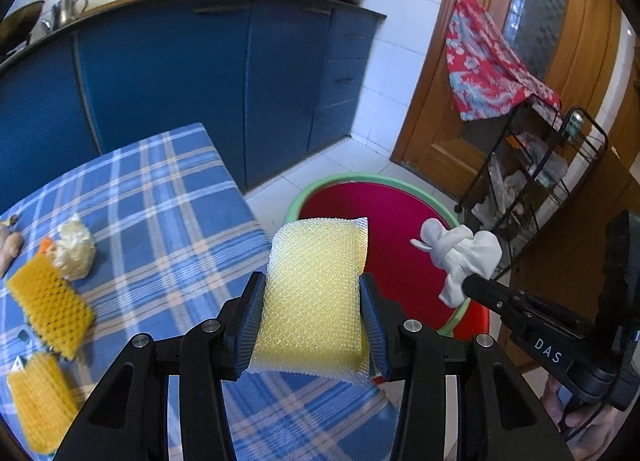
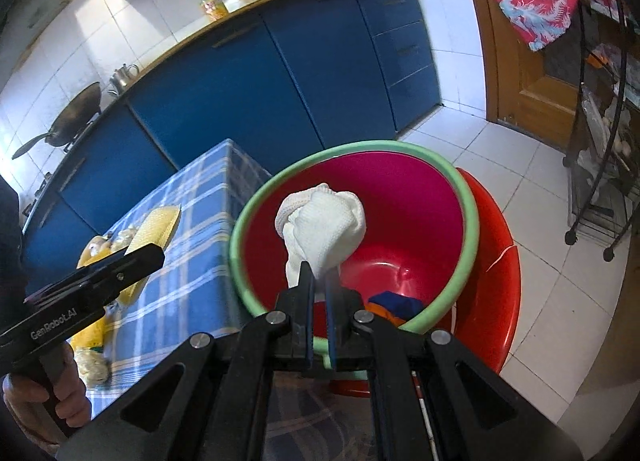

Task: Collect trash
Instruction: 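Carry the yellow sponge and white cloth over the red bucket, then open the right tool then the left tool to drop items into the bucket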

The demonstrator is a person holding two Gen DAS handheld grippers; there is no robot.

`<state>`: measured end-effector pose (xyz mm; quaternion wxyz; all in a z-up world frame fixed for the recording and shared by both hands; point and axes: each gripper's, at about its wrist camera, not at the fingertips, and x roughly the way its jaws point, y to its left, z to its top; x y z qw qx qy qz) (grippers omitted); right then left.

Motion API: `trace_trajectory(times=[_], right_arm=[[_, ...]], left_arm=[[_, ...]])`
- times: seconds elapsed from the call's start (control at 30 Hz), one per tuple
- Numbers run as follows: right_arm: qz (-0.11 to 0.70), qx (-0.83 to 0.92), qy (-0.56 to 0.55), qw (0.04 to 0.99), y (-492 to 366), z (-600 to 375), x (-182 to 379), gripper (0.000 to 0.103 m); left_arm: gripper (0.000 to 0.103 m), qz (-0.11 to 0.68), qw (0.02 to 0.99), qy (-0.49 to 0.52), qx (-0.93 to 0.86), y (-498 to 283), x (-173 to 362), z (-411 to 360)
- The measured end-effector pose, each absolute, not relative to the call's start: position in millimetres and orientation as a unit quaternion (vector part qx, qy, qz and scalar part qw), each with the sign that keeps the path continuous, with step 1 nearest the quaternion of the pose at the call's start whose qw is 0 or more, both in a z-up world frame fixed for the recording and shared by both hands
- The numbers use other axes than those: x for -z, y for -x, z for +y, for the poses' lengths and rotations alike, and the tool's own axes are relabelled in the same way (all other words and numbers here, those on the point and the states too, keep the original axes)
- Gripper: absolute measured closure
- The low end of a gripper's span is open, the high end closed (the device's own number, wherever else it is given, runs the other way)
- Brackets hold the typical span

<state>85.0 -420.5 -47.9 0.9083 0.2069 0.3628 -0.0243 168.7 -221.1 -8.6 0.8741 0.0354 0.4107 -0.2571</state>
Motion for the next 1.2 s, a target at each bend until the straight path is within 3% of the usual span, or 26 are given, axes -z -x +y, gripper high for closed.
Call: trace_trajectory(times=[0.43,0.8,0.93,1.2], right_arm=[[0.355,0.043,-0.227,0.906,-88.8,-442.0,61.5,0.091],[0.34,0.066,-0.235,0.908,-69.9,-452.4,53.9,0.091],[0.333,0.068,-0.234,0.911,-65.5,-454.4,50.9,0.085],[0.334,0.061,-0.232,0.912,-62.8,-452.6,50.2,0.083]], left_arm=[[0.054,0.427,0.859,-0.056,0.276,-186.1,28.6,-257.5],[0.039,0.427,0.855,-0.06,0.287,-195.7,32.4,-282.9],[0.039,0.428,0.855,-0.06,0.286,-196.5,31.8,-283.3],[0.039,0.423,0.862,-0.048,0.274,-191.1,20.7,-270.3]])
